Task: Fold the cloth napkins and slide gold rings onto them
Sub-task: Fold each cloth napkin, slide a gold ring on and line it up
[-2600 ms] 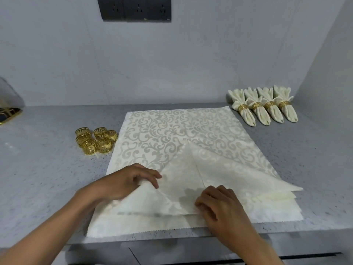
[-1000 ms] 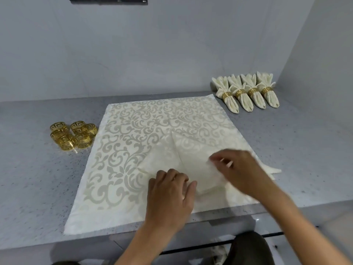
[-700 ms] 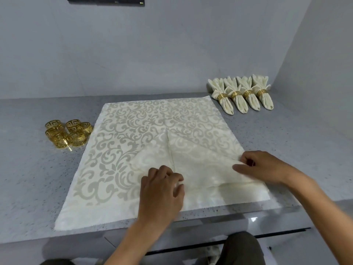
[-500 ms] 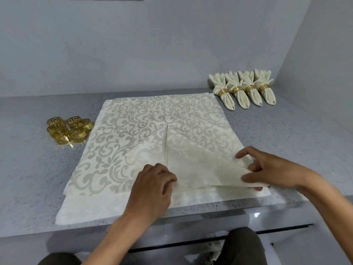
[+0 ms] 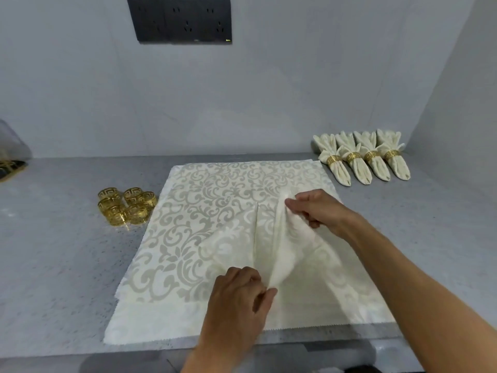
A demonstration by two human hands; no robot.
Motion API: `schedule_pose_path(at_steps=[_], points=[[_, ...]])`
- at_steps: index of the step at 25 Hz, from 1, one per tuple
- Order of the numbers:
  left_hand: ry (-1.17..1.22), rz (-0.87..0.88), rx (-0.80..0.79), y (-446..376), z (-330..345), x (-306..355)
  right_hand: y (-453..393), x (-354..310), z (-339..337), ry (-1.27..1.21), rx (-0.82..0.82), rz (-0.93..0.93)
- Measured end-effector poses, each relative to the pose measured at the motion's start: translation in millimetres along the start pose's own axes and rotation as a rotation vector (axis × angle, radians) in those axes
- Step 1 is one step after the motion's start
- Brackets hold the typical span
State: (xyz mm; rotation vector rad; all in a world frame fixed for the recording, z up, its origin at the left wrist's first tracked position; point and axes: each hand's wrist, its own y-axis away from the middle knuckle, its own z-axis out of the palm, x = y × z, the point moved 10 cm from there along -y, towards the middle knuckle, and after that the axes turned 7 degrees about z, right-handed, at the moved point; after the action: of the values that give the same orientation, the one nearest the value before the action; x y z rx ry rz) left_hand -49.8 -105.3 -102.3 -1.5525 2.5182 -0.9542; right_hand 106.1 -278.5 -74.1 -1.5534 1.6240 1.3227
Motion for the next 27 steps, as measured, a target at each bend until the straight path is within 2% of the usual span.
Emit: schedule_pose_path(at_steps=[6,10,14,16,19,21,23,25,27], points=[[-0.004,0.023,0.069,2,-7,2,-50,-6,48,0.337,0.167,-0.107],[-0.048,0.091,0.036,3,-2,9,-49,-11,56,0.579,0.287,-0.202],[-0.059,0.082,0.016,3,1,8,-43,-21,65,0.736,0.411,-0.369],[-0.04,0.074,0.013,3,2,7,-45,-25,70,0.819,0.458,-0.392],[-0.031,0.076,0.015,3,2,6,-56,-25,71,0.839,0.459,-0.343],[-0.028,0.077,0.009,3,2,7,-58,-25,61,0.688,0.396,-0.287],[-0.033,0.072,0.007,3,2,7,-42,-30,42,0.572,0.444,-0.317],[-0.033,0.066,-0.008,3,2,7,-17,-33,33,0.602,0.48,-0.412],[-0.027,0.054,-0.036,3,4,6,-1,-18,49,0.692,0.361,-0.387]])
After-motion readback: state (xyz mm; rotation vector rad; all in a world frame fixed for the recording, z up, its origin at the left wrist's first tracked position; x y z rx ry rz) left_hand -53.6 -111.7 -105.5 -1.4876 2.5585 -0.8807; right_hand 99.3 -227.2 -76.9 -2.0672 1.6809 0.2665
